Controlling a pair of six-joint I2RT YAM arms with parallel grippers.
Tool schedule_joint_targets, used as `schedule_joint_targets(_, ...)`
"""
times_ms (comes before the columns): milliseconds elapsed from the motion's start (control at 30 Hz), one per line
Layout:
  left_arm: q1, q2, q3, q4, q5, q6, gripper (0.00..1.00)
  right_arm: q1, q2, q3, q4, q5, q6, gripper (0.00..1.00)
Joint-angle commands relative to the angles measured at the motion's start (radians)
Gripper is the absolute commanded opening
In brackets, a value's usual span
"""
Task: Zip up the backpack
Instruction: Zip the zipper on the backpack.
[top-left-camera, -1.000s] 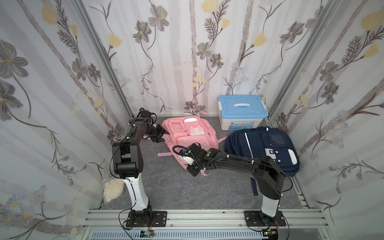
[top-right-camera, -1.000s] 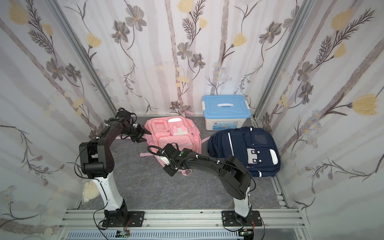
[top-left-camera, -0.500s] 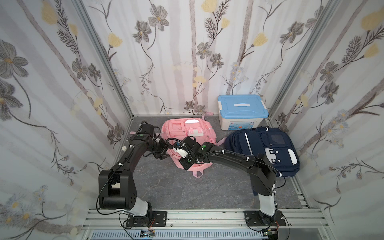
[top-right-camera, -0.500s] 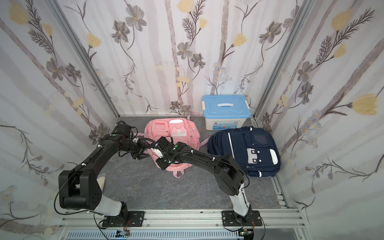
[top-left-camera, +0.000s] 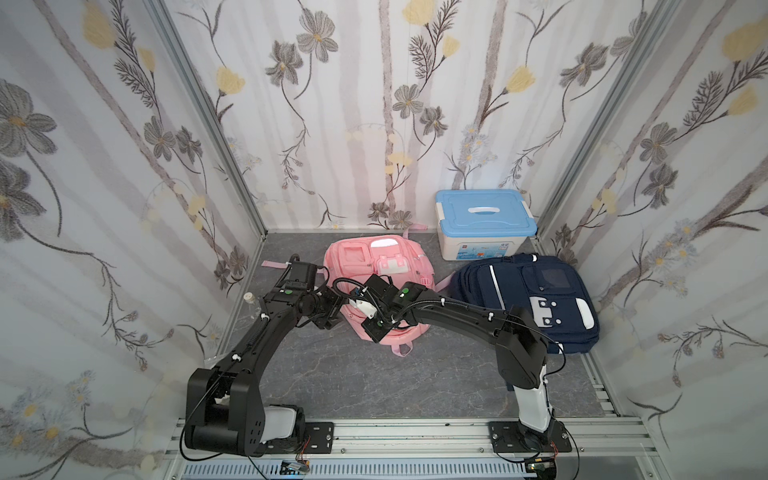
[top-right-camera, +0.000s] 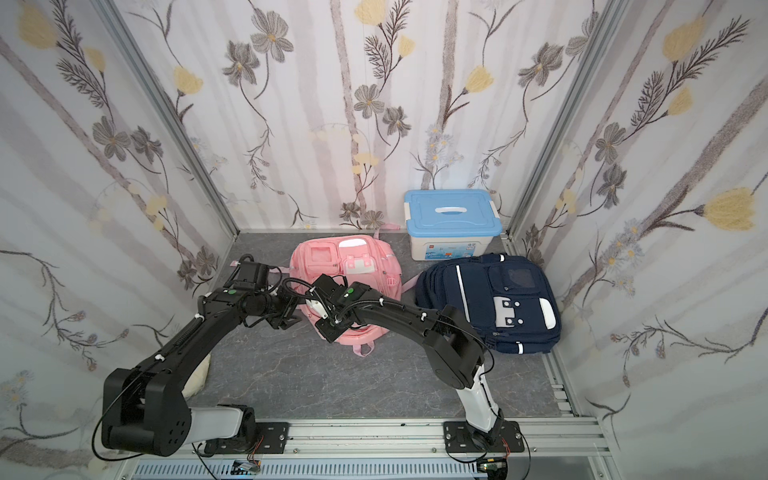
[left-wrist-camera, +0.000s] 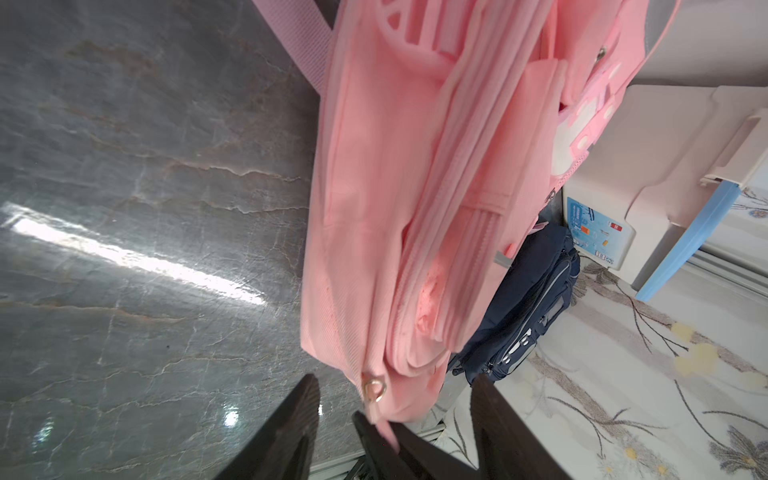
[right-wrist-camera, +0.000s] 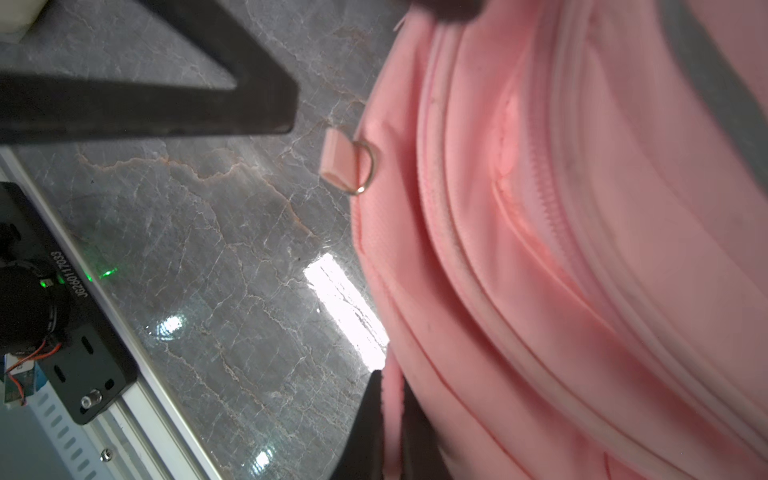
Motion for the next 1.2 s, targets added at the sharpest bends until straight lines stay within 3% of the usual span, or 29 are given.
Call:
schedule_joint_targets(0,0.046,-0.045,-0.051,-0.086,0.030,0.004,0.61,-0.001,-0.020,0.017,0.144,0.014,0.000,0.00)
schedule_joint_targets(133,0.112,-0.059,-0.049,-0.098,0.022,0.034,0.61,0.005,-0.044,0.009,0.147,0.013,-0.027,0.00)
schedule_joint_targets(467,0.112,-0.100,-0.105,0.059,0.045,-0.061,0.61,0.008,-0.039,-0.002,0.146,-0.014,-0.045,0.00)
schedule_joint_targets(767,0.025,-0.146,-0.177,0.113,0.012,-0.146,0.61,0.015,-0.019,0.028,0.144,-0.064,-0.034,0.00)
schedule_joint_targets(1167,0.025,-0.105,-0.220,0.220,-0.038,-0.163,0.62,0.037,-0.031,0.021,0.127,-0.077,-0.046,0.00)
